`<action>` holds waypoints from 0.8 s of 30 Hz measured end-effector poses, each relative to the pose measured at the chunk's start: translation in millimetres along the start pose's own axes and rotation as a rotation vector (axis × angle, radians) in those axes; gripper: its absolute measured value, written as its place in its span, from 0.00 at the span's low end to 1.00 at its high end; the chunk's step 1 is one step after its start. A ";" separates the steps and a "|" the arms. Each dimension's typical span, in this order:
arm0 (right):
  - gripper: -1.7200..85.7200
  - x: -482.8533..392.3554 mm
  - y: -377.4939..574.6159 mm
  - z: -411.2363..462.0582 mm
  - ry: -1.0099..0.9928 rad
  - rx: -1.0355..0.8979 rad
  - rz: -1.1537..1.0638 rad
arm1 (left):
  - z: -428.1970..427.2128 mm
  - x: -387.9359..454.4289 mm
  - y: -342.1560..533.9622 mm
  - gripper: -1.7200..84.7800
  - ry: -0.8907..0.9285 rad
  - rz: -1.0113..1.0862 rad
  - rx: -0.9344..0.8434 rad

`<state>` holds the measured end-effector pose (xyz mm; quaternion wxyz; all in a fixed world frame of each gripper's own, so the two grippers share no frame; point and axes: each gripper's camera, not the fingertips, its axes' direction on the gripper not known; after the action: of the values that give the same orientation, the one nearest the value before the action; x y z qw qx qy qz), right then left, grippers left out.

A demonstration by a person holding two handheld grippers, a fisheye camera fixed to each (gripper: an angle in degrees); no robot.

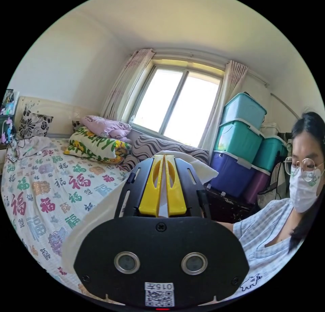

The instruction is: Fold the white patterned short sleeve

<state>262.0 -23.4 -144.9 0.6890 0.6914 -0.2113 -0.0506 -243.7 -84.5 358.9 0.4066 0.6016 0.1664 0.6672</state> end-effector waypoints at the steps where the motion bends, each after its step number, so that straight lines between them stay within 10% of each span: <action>1: 0.06 -4.3 -2.1 -0.5 0.046 0.009 -0.003 | -12.9 0.4 -2.2 0.01 -0.034 0.003 0.002; 24: 0.01 -116.8 -136.5 -78.4 0.243 0.232 -0.224 | -177.3 -19.3 -125.5 0.01 -0.370 -0.010 0.172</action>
<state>214.9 86.6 -300.1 0.6150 0.7865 -0.0528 -0.0182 -368.0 25.5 217.6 0.3808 0.7454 0.1483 0.5267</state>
